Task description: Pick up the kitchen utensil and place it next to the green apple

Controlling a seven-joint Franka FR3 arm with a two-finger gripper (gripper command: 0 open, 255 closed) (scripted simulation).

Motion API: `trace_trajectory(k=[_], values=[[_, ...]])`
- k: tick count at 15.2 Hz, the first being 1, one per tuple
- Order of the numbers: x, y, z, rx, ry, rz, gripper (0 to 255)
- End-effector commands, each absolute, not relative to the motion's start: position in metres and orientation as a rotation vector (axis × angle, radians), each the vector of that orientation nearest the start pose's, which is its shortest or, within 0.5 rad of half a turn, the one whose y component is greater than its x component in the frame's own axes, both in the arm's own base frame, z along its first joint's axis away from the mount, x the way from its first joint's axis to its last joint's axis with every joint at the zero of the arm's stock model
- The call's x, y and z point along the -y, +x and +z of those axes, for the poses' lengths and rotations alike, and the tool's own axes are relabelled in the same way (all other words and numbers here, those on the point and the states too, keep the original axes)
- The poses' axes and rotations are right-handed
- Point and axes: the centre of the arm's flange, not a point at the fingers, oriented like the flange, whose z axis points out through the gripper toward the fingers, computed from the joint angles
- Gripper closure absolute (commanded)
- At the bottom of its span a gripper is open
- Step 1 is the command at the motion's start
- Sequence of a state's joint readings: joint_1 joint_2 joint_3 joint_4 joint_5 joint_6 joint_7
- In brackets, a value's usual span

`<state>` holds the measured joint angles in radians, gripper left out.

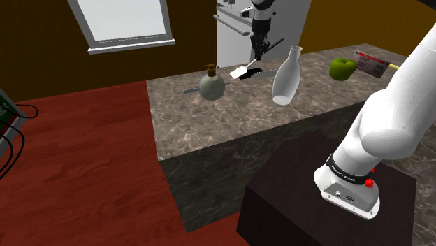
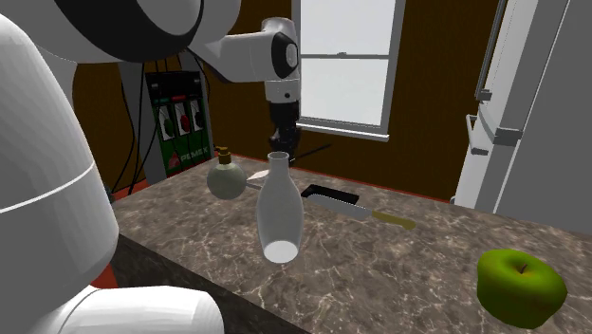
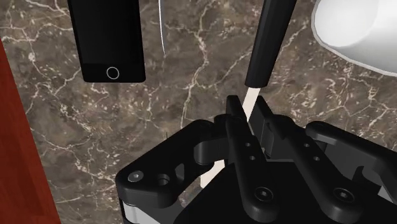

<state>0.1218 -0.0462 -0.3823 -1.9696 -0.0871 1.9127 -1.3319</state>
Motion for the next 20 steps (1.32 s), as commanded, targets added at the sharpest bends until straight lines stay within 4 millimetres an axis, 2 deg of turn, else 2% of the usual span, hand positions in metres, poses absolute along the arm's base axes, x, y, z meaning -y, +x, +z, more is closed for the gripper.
trace_trajectory(k=[1,4,20], values=[[0.149,0.524,0.5,1.662,-2.706,0.089,255],[0.149,0.524,0.513,1.662,-2.706,0.089,255],[0.253,0.341,0.513,1.662,-2.706,0.089,255]])
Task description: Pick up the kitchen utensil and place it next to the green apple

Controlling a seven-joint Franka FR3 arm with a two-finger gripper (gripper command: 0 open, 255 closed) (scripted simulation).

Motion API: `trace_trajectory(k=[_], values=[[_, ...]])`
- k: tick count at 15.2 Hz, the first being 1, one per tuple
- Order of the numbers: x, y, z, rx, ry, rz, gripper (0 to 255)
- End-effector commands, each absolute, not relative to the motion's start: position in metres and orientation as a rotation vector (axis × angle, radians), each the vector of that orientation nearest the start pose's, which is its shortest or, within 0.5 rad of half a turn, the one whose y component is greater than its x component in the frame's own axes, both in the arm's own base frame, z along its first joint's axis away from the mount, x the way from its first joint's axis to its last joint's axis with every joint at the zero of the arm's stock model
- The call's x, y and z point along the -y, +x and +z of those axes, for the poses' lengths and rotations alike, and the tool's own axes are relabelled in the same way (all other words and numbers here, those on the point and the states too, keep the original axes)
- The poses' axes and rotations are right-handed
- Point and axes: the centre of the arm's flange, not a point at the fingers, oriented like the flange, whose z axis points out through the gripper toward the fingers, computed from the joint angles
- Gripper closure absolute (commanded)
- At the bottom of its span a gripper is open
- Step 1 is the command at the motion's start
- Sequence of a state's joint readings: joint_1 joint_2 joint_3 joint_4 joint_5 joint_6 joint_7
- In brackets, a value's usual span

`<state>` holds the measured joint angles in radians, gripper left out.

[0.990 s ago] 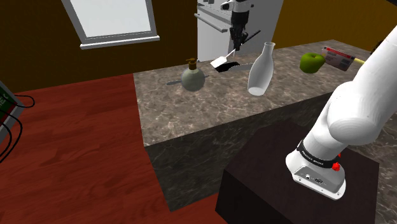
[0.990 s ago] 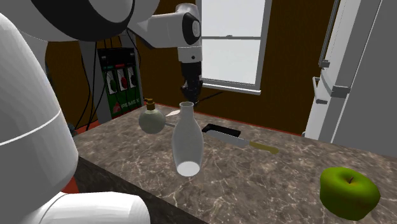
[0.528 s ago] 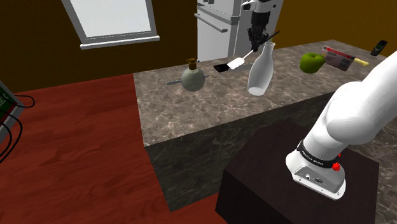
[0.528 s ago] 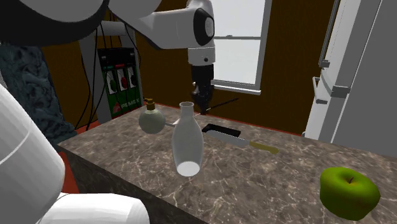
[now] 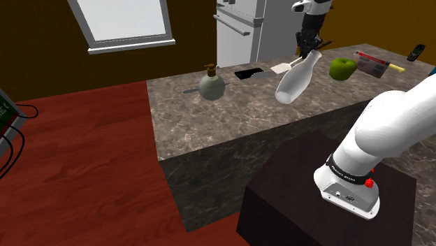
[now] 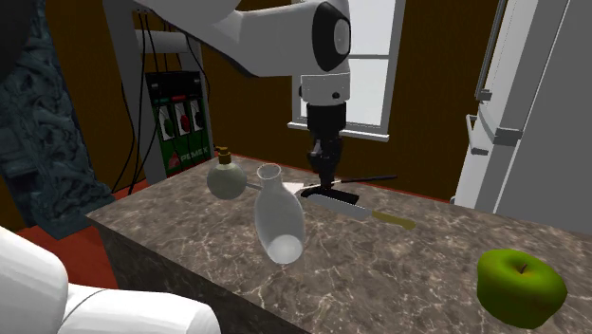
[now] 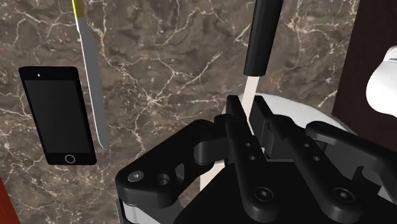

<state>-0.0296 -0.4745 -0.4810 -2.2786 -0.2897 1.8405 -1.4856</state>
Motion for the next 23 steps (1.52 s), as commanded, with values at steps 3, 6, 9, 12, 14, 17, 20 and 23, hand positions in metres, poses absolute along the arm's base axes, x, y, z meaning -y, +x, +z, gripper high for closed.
trace_trajectory(k=[3,6,9,12,14,17,20,23], values=[[0.273,0.306,0.513,1.662,-2.706,0.089,255],[0.292,0.272,0.513,1.662,-2.706,0.089,255],[0.312,0.237,0.513,1.662,-2.706,0.089,255],[0.332,0.203,0.513,1.662,-2.706,0.089,255],[0.345,0.18,0.513,1.662,-2.706,0.089,255],[0.364,0.146,0.513,1.662,-2.706,0.089,255],[0.384,0.111,0.513,1.662,-2.706,0.089,255],[0.389,0.103,0.503,1.662,-2.706,0.089,255]])
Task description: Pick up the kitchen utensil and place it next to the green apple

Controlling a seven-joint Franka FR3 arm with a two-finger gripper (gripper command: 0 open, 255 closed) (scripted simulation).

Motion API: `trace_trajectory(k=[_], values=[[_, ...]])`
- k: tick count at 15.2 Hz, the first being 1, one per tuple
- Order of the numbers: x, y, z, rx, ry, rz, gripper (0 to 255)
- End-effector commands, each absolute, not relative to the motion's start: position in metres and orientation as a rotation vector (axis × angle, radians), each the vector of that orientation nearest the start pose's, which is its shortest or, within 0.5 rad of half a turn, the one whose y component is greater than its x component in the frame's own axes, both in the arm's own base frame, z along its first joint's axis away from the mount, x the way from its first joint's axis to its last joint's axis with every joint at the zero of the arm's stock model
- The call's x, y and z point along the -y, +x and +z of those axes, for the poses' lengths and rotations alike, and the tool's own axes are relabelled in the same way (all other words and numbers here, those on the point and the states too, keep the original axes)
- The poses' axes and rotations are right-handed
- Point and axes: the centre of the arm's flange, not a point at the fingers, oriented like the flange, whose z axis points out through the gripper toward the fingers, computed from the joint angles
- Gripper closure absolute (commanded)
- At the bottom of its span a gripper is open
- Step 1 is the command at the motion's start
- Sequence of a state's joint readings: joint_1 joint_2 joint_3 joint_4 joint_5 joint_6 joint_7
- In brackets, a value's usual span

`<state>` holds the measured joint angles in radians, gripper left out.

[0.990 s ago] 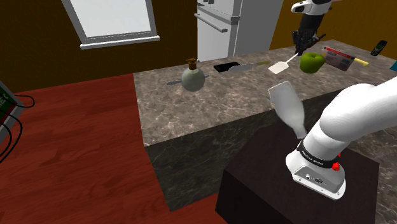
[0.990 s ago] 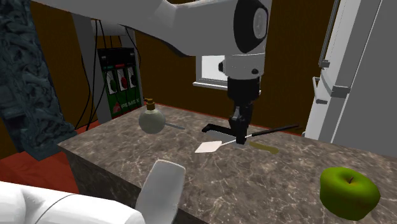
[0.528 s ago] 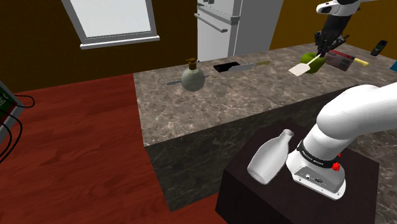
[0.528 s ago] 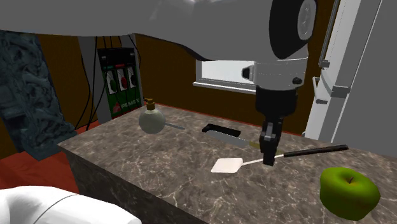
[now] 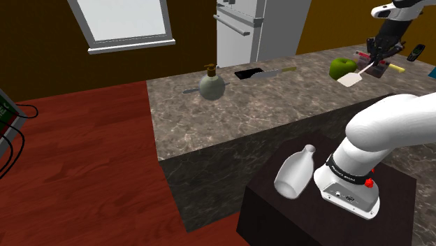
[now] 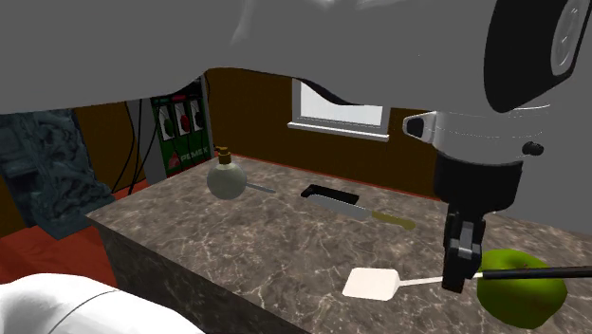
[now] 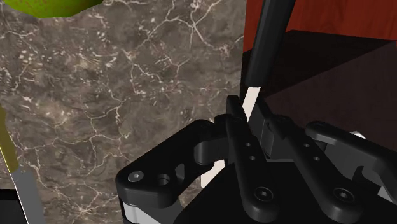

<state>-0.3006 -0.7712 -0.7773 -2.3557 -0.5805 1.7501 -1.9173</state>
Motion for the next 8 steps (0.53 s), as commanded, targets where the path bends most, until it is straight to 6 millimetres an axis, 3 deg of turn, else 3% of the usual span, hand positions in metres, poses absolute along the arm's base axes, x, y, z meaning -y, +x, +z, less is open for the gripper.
trace_trajectory(k=[1,8], values=[[0.389,0.103,0.497,1.662,-2.706,0.089,255],[0.389,0.103,0.461,1.662,-2.706,0.089,255]])
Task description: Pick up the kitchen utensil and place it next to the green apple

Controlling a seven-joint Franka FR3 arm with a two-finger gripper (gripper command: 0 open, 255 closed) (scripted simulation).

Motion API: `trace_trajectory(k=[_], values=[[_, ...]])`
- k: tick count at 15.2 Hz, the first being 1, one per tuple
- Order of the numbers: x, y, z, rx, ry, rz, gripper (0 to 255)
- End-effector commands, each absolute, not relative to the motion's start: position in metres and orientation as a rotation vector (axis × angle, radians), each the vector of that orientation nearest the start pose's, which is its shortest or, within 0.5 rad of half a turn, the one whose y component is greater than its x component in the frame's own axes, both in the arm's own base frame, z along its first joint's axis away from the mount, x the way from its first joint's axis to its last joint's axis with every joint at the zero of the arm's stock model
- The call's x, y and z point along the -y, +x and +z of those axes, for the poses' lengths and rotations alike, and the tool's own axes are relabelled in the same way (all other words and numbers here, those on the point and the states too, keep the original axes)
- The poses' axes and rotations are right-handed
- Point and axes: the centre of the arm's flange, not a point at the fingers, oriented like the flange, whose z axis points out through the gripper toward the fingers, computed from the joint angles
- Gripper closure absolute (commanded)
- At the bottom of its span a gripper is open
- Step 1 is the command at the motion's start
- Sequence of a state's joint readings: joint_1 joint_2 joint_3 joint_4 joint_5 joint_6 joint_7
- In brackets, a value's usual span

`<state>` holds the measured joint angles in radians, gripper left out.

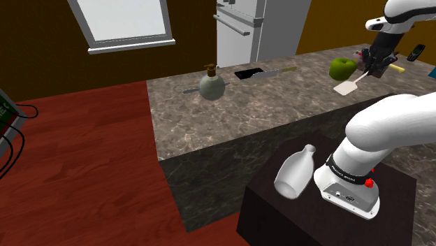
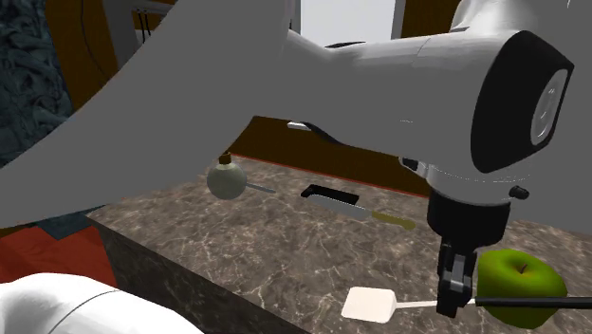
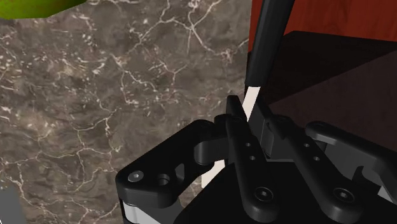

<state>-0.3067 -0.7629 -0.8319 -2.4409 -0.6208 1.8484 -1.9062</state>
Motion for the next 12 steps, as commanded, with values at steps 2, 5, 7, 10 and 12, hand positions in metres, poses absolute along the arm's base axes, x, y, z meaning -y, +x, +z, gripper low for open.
trace_trajectory(k=[2,5,7,10,12], values=[[0.389,0.103,0.45,1.662,-2.706,0.089,255],[0.389,0.103,0.434,1.662,-2.706,0.089,255],[0.389,0.103,0.424,1.662,-2.706,0.089,255],[0.389,0.103,0.408,1.662,-2.706,0.089,255],[0.389,0.103,0.397,1.662,-2.706,0.089,255]])
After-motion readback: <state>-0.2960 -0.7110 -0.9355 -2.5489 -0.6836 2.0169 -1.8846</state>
